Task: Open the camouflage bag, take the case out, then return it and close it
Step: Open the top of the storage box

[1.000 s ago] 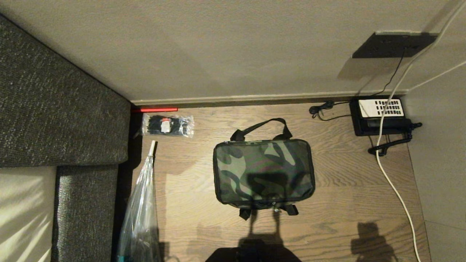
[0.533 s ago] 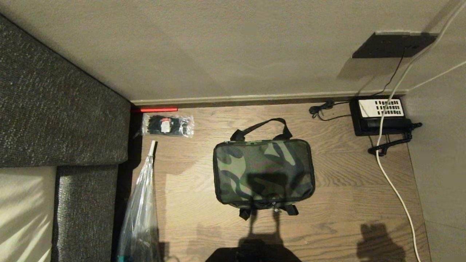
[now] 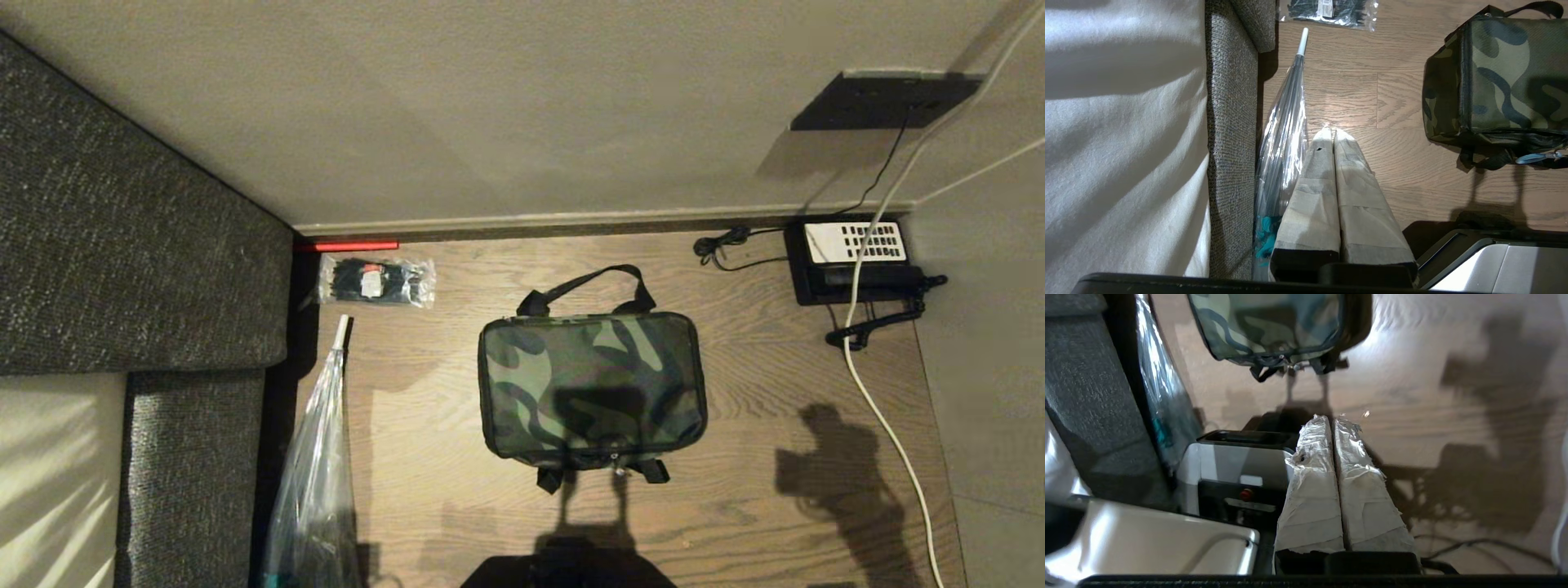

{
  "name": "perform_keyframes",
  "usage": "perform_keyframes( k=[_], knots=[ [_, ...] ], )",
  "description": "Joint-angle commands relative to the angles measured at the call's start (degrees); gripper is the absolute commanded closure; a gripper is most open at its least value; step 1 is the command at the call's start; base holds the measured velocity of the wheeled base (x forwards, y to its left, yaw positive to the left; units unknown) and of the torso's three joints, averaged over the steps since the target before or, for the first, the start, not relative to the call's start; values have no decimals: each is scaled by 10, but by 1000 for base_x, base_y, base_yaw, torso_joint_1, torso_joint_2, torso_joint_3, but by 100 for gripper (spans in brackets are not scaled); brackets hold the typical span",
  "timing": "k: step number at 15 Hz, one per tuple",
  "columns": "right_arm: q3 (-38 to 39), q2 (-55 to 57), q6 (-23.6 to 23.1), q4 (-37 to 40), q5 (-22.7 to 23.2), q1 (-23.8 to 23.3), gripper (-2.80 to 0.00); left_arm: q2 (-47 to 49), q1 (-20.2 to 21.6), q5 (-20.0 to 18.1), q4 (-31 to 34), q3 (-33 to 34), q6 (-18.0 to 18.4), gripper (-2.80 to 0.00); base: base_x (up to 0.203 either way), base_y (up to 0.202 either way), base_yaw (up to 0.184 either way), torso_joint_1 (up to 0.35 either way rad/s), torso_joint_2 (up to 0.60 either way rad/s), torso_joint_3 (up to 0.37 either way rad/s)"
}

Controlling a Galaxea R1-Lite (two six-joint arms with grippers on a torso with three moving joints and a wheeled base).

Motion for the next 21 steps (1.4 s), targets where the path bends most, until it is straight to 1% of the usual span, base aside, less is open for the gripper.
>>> perform_keyframes(
  k=[1,2,3,4,5,6,8,9,11,12,13,14,15,17,18,19,20,21],
  knots=[
    [32,208,2,-120,4,16,0,0,0,0,0,2,0,0,0,0,0,0,0,0],
    [50,286,3,-184,6,24,0,0,0,0,0,2,0,0,0,0,0,0,0,0],
    [63,361,3,-255,7,43,0,0,0,0,0,2,0,0,0,0,0,0,0,0],
    [77,427,4,-327,8,65,0,0,0,0,0,2,0,0,0,0,0,0,0,0],
    [98,490,9,-419,-3,95,0,0,0,0,0,2,0,0,0,0,0,0,0,0],
    [123,548,16,-515,-24,133,0,0,0,0,0,2,0,0,0,0,0,0,0,0],
    [174,616,29,-623,-77,201,0,0,0,0,0,2,0,0,0,0,0,0,0,0],
    [185,629,37,-653,-95,218,0,0,0,0,0,2,0,0,0,0,0,0,0,0],
    [195,683,66,-736,-98,257,0,0,0,0,0,2,0,0,0,0,0,0,0,0],
    [200,697,75,-771,-100,269,0,0,0,0,0,2,0,0,0,0,0,0,0,0],
    [210,722,77,-830,-102,281,0,0,0,0,0,2,0,0,0,0,0,0,0,0],
    [223,739,79,-866,-106,298,0,0,0,0,0,2,0,0,0,0,0,0,0,0],
    [228,743,80,-873,-109,303,0,0,0,0,0,2,0,0,0,0,0,0,0,0],
    [242,772,80,-904,-131,354,0,0,0,0,0,2,0,0,0,0,0,0,0,0],
    [245,781,78,-916,-146,365,-280,0,0,0,0,2,0,0,0,0,0,0,0,0],
    [243,801,72,-927,-178,379,-280,0,0,0,0,2,0,0,0,0,0,0,0,0],
    [245,831,53,-937,-208,390,-280,0,0,0,0,2,0,0,0,0,0,0,0,0],
    [249,848,39,-945,-223,396,-280,0,0,0,0,2,0,0,0,0,0,0,0,0]
  ],
)
